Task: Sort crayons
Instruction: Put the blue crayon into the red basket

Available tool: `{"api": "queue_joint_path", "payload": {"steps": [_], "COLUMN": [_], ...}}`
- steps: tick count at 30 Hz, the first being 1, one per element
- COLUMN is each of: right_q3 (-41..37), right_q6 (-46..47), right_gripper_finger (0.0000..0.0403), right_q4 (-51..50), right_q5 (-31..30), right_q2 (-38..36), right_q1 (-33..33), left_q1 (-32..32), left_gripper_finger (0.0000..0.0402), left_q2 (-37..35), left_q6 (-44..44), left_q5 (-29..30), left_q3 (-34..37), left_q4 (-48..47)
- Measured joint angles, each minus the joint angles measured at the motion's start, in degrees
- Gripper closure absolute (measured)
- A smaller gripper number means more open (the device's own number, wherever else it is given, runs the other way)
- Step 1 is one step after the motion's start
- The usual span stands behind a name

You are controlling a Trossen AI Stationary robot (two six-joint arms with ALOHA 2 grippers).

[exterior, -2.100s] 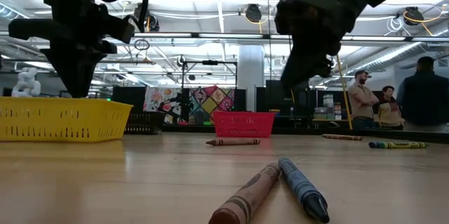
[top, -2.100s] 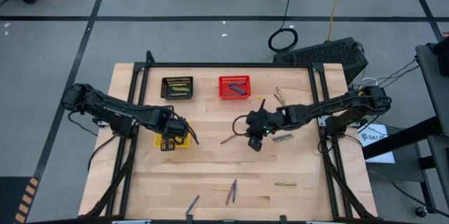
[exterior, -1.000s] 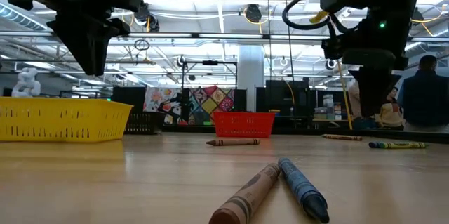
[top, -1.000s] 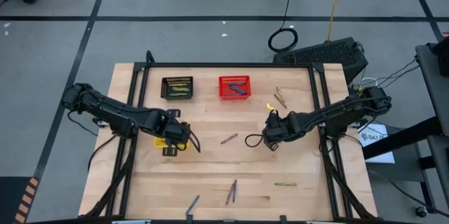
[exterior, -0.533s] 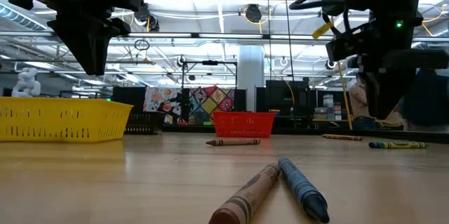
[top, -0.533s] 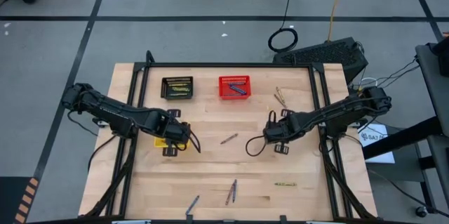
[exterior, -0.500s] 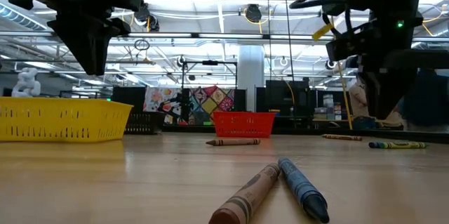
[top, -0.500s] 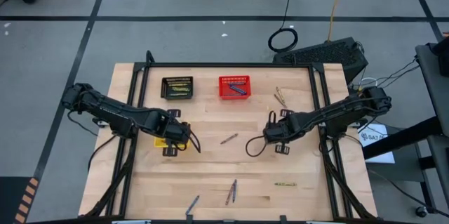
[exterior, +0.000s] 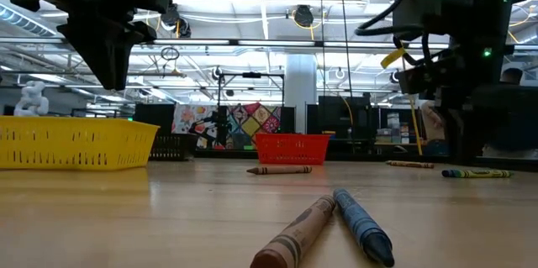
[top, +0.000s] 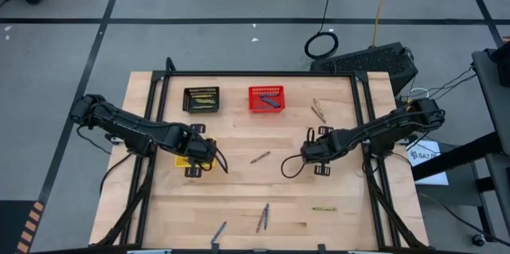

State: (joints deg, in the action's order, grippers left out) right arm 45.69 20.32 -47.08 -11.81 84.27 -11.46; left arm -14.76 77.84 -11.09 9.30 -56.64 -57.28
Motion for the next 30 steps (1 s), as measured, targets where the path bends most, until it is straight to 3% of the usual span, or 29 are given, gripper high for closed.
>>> {"api": "queue_joint_path", "payload": {"steps": [9, 23, 30], "right_q3": [0.0, 0.0, -2.7], "right_q6": [1.3, 1.5, 1.8], "right_gripper_finger": [0.0305, 0.0305, 0.0305], "right_q4": [0.6, 0.8, 5.7], "right_q5": [3.0, 2.7, 2.6], "right_q2": [0.0, 0.0, 0.0], "right_q1": [0.0, 0.0, 0.0], "left_q1": [0.0, 0.0, 0.0], "left_gripper_finger": [0.0329, 0.0329, 0.0329], "left_q2": [0.0, 0.0, 0.0], "left_q6": [1.4, 1.4, 1.4], "left_q5": [0.0, 0.0, 0.0], "left_q3": [0.0, 0.0, 0.0], "left_q4": [1.6, 1.5, 1.4]}}
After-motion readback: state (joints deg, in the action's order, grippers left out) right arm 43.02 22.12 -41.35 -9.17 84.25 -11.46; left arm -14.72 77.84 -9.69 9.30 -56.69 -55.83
